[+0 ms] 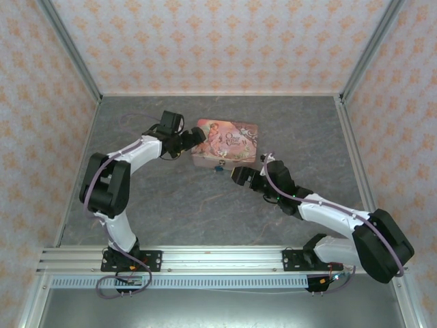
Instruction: Unlock the padlock with the key
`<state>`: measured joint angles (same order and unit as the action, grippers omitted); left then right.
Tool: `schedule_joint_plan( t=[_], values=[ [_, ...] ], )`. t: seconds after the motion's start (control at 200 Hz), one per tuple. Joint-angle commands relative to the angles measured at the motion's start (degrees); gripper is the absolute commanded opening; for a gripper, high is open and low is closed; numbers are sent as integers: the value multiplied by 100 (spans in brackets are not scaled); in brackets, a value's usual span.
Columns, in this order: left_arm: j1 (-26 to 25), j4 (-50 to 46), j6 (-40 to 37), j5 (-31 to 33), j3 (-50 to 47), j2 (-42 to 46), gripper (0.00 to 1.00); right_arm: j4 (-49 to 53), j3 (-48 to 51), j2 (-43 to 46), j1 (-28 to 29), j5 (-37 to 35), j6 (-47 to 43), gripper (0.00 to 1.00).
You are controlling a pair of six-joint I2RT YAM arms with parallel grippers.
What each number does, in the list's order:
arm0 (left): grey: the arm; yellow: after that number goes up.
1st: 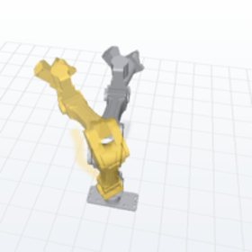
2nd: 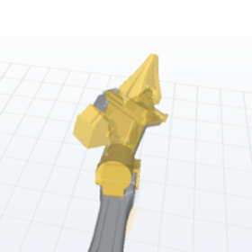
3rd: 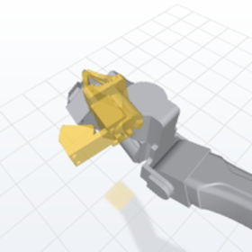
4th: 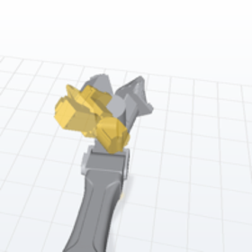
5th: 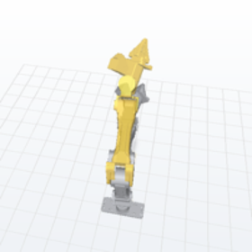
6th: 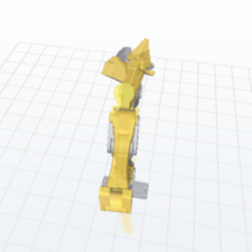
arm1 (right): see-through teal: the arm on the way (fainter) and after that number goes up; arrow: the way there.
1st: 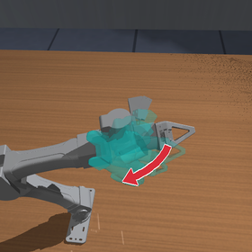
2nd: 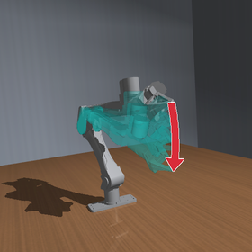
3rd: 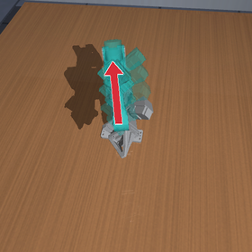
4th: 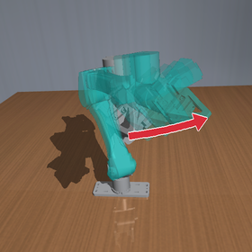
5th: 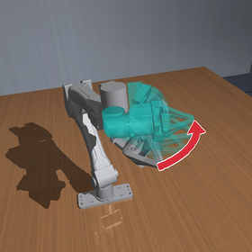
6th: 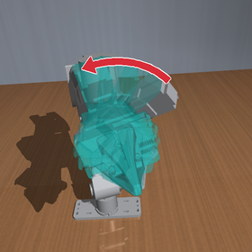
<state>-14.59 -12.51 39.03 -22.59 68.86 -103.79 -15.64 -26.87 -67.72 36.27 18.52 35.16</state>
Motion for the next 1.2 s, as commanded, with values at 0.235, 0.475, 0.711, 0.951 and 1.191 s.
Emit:
schedule_joint_plan(
  t=[0.235, 0.475, 0.711, 0.951, 1.191],
  values=[
    [34, 97, -65, -26, -646, 95, 90, -933, 64, -250, -41, 545, -243, 100],
    [24, 652, 332, -142, -1800, 680, 87, -1597, 248, -439, -66, 914, -360, 100],
    [-143, 1036, 974, 107, -2836, 1506, 86, -2067, 379, -764, -66, 1057, -441, 98],
    [-488, 834, 1384, 536, -3432, 2386, 87, -2673, 279, -1426, -141, 1279, -487, 96],
    [-614, 549, 1594, 694, -3793, 2917, 87, -2939, -239, -1958, -705, 1856, -627, 96]
  ],
)
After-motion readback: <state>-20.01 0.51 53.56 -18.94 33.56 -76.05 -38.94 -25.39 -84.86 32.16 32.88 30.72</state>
